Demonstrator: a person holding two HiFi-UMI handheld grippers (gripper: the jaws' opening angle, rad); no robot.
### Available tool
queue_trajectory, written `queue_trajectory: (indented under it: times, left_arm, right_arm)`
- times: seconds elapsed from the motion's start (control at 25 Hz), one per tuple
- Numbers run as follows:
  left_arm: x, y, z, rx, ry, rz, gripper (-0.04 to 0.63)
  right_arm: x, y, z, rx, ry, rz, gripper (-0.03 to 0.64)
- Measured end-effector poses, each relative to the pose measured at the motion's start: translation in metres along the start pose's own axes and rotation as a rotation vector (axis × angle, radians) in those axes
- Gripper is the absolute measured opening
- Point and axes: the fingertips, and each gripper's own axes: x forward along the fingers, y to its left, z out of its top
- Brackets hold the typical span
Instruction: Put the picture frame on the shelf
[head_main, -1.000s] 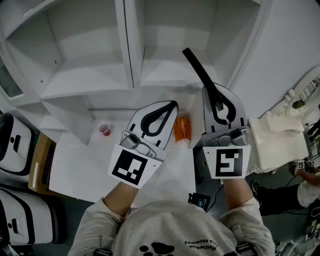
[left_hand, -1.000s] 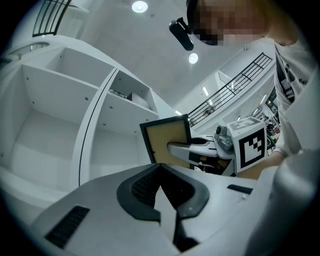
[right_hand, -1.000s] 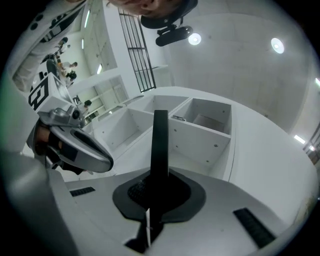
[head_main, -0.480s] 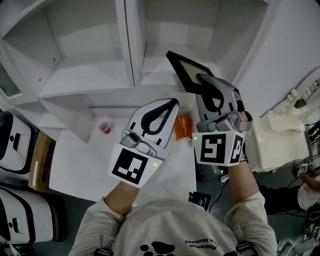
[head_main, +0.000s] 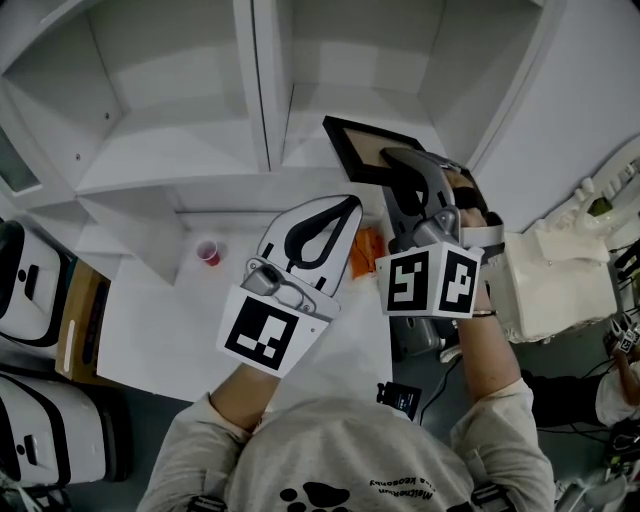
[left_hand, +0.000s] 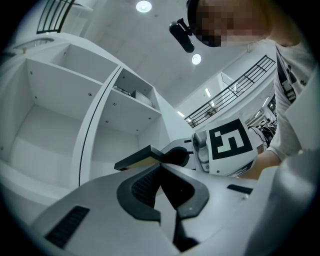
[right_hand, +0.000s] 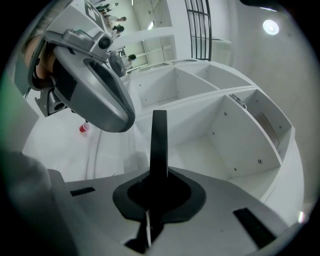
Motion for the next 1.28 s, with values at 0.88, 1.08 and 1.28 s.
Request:
queue_trajectory:
  times: [0.88, 1.08, 1.28]
  left_arm:
    - [0.023, -0.014, -0.011, 0.026, 0.029, -0.048, 0.020]
    - [0.026, -0.015, -0.015, 0.039, 0.038, -0.046, 0.020]
    - [0.031, -0.014, -0.019, 0.057, 0.048, -0.039, 0.020]
  right_arm:
    - [0.007, 0.030, -0.003, -0.146, 0.009, 0.166, 0.041]
    - [0.005, 0.037, -0.005, -0.123, -0.006, 0.222, 0.053]
    - [0.004, 0.039, -0.008, -0.105, -0.018, 0.240, 0.145]
